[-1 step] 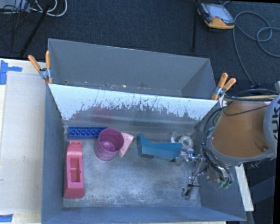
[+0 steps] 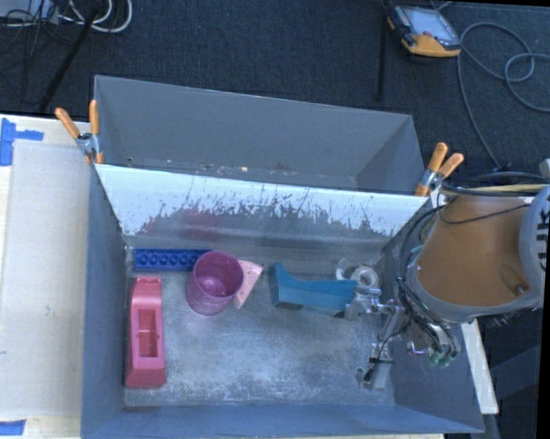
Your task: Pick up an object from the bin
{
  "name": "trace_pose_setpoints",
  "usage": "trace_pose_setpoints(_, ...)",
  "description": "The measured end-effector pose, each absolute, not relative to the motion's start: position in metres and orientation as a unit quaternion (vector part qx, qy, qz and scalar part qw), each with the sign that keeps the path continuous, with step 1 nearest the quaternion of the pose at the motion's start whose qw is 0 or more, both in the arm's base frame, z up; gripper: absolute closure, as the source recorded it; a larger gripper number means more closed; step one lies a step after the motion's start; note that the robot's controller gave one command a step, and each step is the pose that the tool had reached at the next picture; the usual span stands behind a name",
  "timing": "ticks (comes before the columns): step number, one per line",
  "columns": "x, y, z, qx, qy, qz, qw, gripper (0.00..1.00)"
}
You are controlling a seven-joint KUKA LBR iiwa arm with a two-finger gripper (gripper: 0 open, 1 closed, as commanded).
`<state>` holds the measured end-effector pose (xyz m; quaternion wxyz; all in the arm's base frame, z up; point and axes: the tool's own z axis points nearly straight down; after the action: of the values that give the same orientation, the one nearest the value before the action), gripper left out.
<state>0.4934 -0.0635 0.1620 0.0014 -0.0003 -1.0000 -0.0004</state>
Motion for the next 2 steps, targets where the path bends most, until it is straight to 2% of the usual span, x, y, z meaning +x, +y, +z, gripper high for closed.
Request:
trace_pose_setpoints(1, 0.561, -0.052, 0.110, -0.013, -1.000, 0.000, -0.003, 0.00)
trace_pose_setpoints(2, 0.590, -0.100, 0.125, -0.002, -1.000, -0.001, 0.000, 0.00)
